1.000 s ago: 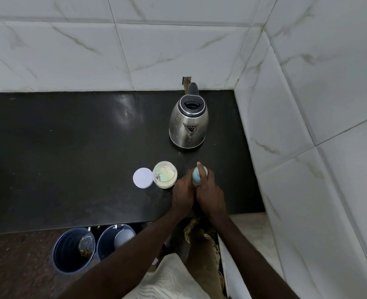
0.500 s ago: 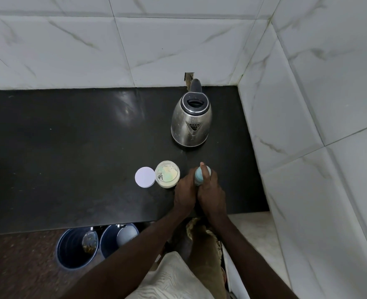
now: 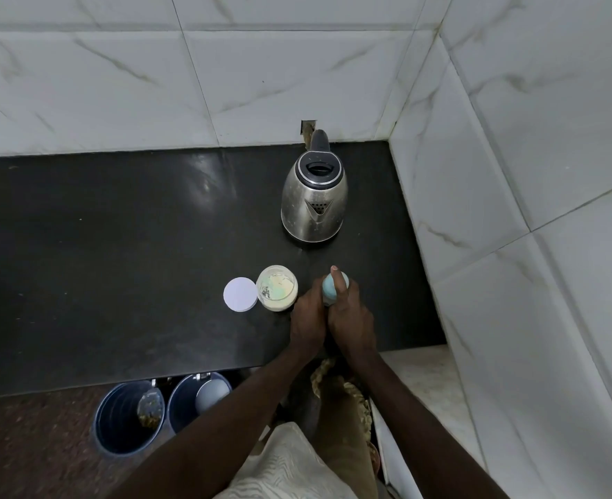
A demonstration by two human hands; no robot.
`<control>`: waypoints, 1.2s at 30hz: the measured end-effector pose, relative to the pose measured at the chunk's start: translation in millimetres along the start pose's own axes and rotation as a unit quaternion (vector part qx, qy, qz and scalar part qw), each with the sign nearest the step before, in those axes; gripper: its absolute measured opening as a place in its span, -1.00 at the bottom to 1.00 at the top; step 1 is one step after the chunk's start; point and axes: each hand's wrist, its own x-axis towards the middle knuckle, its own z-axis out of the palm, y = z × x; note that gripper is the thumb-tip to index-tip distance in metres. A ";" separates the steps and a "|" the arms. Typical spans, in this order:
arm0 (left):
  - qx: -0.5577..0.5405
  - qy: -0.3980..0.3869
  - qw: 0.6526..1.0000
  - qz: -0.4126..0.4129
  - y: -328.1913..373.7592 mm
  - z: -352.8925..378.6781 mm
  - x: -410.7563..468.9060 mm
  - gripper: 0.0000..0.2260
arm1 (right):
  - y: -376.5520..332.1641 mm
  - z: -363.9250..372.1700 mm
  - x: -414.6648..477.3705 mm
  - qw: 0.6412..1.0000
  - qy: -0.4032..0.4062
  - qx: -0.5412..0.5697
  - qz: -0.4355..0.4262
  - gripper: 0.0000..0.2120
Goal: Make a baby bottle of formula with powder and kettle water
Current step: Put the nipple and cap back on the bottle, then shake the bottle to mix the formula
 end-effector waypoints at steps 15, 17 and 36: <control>0.288 -0.102 0.947 0.095 -24.4 9.9 -13.7 -0.46 | -3.4 -6.4 -3.2 1.000 -0.016 -0.011 0.010 -0.36; 0.285 -0.114 0.948 0.080 -25.7 10.4 -14.1 -0.45 | -6.0 -6.5 -5.0 1.000 -0.009 -0.003 0.012 -0.37; 0.496 -0.245 0.833 0.014 -8.8 12.6 7.9 -0.36 | 24.9 -28.5 13.2 0.993 -0.044 -0.071 -0.088 -0.28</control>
